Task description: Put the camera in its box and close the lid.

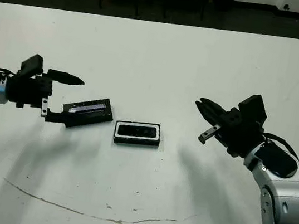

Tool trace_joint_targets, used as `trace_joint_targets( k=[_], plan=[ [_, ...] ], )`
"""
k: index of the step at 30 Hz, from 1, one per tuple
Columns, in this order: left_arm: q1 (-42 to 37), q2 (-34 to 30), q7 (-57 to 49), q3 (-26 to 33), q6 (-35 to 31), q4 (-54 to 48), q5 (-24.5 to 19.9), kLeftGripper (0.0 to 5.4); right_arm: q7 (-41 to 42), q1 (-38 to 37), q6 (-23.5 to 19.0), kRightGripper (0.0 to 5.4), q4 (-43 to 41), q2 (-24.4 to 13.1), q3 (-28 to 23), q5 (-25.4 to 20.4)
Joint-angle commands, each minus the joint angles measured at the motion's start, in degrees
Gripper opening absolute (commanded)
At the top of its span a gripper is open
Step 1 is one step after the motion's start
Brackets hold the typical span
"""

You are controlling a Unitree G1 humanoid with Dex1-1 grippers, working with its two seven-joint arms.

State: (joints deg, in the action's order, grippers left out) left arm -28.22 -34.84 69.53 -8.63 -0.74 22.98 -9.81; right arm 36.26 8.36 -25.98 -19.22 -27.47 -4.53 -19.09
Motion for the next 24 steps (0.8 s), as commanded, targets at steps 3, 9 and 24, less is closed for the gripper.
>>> trace_joint_targets(
  k=[3, 9, 24],
  plan=[
    [-0.31, 0.74, -0.87, -1.54, 1.17, 3.4, 3.09, 5.38, 0.22, -1.2, 0.74, 0.0, 0.57, -0.83, 0.42, 0.44],
    [-0.14, 0.84, -1.11, -2.02, 1.25, 4.86, 4.17, 5.38, 0.27, -1.43, 0.8, 0.0, 0.68, -0.66, 0.51, 0.29],
    [-0.02, 1.47, -3.28, -2.22, 0.66, 9.27, 5.94, 5.38, 0.34, -1.83, 1.61, 0.0, 0.8, -0.86, 0.78, 0.54]
  ],
)
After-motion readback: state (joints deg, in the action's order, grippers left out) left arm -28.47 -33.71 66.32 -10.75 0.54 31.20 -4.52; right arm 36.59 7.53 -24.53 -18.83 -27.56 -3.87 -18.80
